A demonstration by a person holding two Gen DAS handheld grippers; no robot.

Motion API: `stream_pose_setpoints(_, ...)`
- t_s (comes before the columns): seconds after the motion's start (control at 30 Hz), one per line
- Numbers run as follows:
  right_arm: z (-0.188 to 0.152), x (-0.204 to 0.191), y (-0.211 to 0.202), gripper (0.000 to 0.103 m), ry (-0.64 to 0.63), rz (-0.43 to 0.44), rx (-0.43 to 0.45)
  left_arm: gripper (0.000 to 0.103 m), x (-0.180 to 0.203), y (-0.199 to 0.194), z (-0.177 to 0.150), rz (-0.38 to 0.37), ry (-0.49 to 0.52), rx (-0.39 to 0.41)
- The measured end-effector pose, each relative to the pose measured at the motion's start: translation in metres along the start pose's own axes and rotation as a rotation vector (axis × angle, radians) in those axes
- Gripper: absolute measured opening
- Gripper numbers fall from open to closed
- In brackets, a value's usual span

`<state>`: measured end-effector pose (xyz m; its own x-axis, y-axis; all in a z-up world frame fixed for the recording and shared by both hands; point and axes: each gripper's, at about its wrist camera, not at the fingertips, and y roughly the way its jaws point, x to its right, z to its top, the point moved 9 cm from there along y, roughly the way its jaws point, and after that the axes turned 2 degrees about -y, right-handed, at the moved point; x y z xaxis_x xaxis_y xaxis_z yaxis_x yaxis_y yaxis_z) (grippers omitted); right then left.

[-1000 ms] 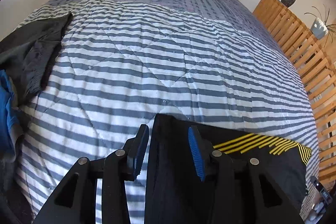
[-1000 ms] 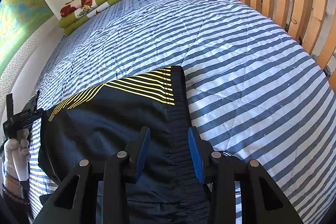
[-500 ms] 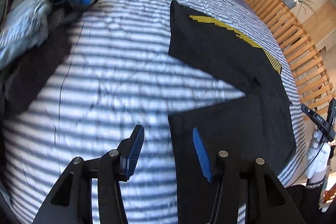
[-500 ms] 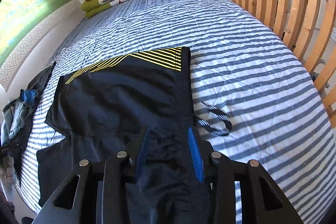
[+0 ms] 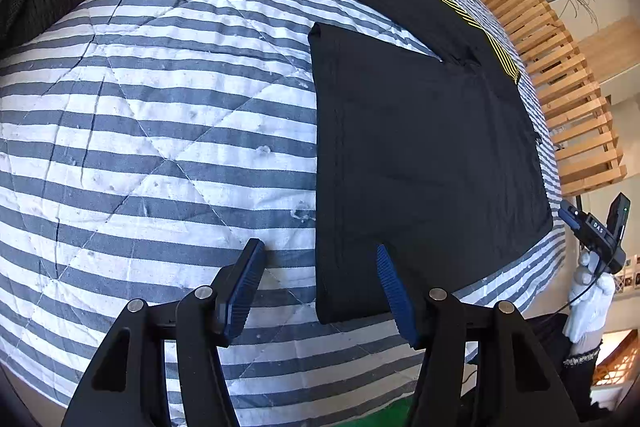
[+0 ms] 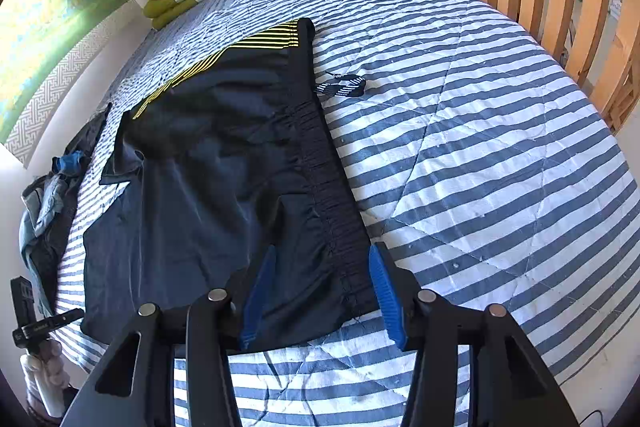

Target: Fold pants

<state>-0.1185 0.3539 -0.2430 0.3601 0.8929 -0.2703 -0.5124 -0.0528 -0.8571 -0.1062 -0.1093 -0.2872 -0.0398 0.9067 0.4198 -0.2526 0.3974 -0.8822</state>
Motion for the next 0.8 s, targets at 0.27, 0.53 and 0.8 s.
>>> stream_pose_setpoints(0.27,-0.029,0.018,0.031,0.049,0.036,-0.035,-0.099,0.009,0.020,0.005,-0.020,0.051,0.091,-0.014)
stream_pose_setpoints(0.53,-0.027,0.013,0.011,0.023,0.011,-0.016,-0.039,0.002,0.025,-0.031,-0.022,0.015,0.100,0.017)
stream_pose_setpoints(0.8,-0.026,-0.004,-0.010,0.041,-0.130,-0.081,-0.036,0.038,0.025,-0.051,-0.006,0.029,0.126,0.017)
